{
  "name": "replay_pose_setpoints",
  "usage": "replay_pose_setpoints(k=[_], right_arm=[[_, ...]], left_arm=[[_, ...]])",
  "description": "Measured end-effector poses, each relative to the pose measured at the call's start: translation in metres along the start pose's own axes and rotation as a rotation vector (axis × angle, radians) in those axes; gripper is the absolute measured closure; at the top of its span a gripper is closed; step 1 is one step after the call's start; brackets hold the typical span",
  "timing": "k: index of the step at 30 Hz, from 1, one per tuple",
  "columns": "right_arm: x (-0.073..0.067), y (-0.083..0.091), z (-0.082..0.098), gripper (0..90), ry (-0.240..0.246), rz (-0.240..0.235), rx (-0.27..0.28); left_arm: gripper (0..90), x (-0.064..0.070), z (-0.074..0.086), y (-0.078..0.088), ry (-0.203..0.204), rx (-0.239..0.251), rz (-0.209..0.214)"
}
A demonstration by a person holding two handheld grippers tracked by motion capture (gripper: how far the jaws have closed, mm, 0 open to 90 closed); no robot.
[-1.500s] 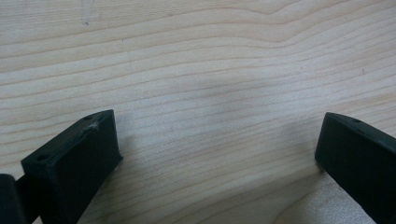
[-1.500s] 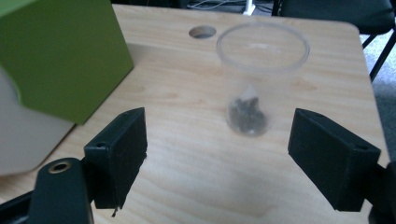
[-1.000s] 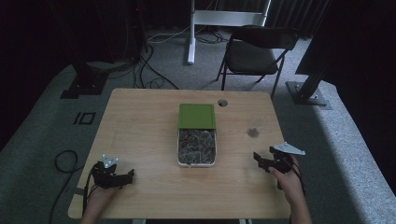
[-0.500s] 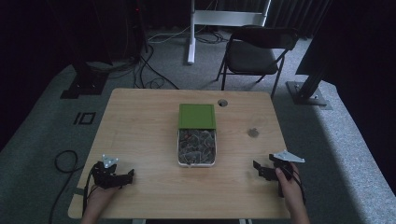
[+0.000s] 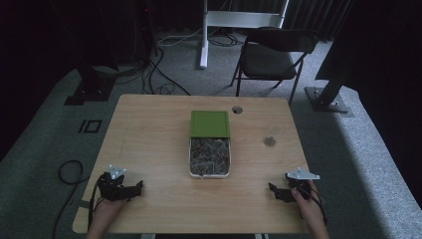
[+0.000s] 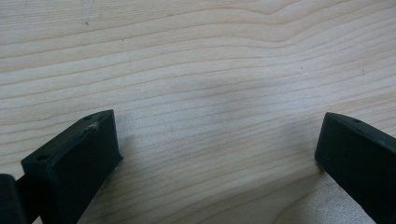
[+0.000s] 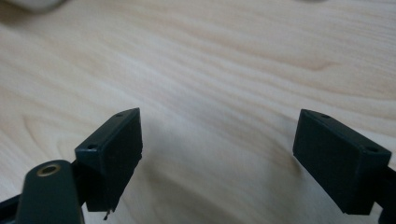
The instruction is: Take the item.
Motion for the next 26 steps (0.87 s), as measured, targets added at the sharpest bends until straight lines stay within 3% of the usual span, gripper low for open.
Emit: replay_pose_setpoints(k=[4, 23, 26], right_arm=[[-0.0041, 0.0020, 0.0040, 15.7, 0.044, -0.009, -0.030], [-0.0075, 0.0044, 0.0066, 13.9, 0.056, -0.027, -0.033], [-0.0075, 0.0043, 0.0066, 13.7, 0.057, -0.027, -0.034]], left_arm=[[0.2, 0.0000, 0.0000, 0.0000, 0.000, 0.000, 0.000], [0.2, 0.0000, 0.0001, 0.0000, 0.000, 0.000, 0.000], [0.2, -0.0010, -0.0003, -0.0002, 0.025, 0.002, -0.022]])
Point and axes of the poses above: each handheld gripper's, and its own axes: y roughly backward along the jaws, z roughly out of its underside, x roughly to its right, the point moved 4 cm from there along -y, roughly forward along the jaws, and after that the axes turned 7 degrees about y, right-handed, at the moved point
